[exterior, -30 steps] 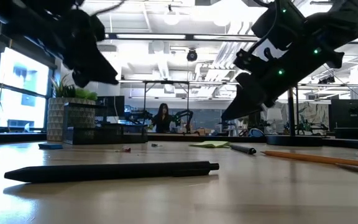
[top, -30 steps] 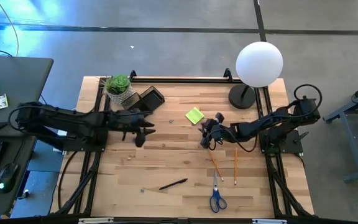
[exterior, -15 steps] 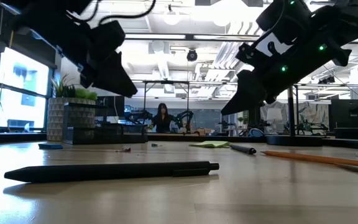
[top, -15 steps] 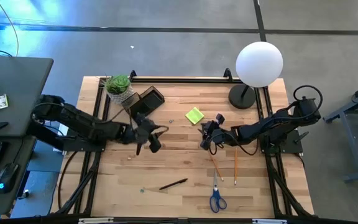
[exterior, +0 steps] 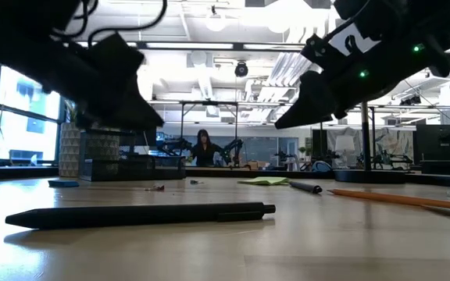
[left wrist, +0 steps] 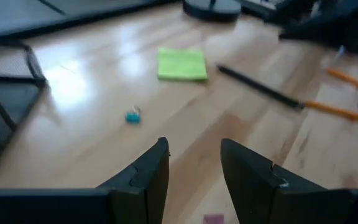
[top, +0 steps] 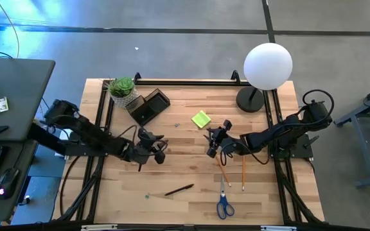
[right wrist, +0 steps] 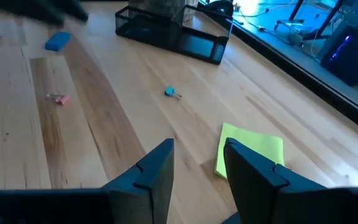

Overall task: Pick and place office supplies into organizer
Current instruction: Put the yellow binder clip into the desk organizer

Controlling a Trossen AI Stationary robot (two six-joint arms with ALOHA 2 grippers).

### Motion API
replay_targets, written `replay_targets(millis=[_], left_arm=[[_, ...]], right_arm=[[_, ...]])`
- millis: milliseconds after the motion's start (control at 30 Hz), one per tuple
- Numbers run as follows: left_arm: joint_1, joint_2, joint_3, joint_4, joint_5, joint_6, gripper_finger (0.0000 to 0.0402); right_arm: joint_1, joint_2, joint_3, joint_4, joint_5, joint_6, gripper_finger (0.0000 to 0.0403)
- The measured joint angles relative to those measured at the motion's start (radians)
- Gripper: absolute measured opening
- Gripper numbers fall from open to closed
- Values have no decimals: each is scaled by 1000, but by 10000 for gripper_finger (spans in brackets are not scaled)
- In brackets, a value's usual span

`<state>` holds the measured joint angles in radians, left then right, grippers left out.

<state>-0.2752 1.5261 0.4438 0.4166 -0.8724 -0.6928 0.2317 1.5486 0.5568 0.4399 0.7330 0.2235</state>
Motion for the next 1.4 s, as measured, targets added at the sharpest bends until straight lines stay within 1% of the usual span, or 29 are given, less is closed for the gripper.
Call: replay_targets(millis=[133,267,400,533,667,1033,1233,1400], left_arm=[[9,74,8,53,67,1,133],[57,120,38,51,161,-13,133],[90,179,56,48,180,-40,133],[93,221,55,51,218,-96,133],[91,226,56,59,251,-118,134],[90,226,55,37,272,-112,134],[70,226,55,31,272,-44,134],[56,226,55,27,262,-17,134]], right_arm=[[-2,0,0,8,-1,-4,134],[-2,0,0,10,0,-4,134],[-2,0,0,0,0,2,134],[0,0,0,-19,-1,8,134],[0,0,0,-40,-2,21,134],[0,1,0,-56,-2,35,134],[0,1,0,-58,-3,38,134],[0,1,0,-58,-2,38,134]])
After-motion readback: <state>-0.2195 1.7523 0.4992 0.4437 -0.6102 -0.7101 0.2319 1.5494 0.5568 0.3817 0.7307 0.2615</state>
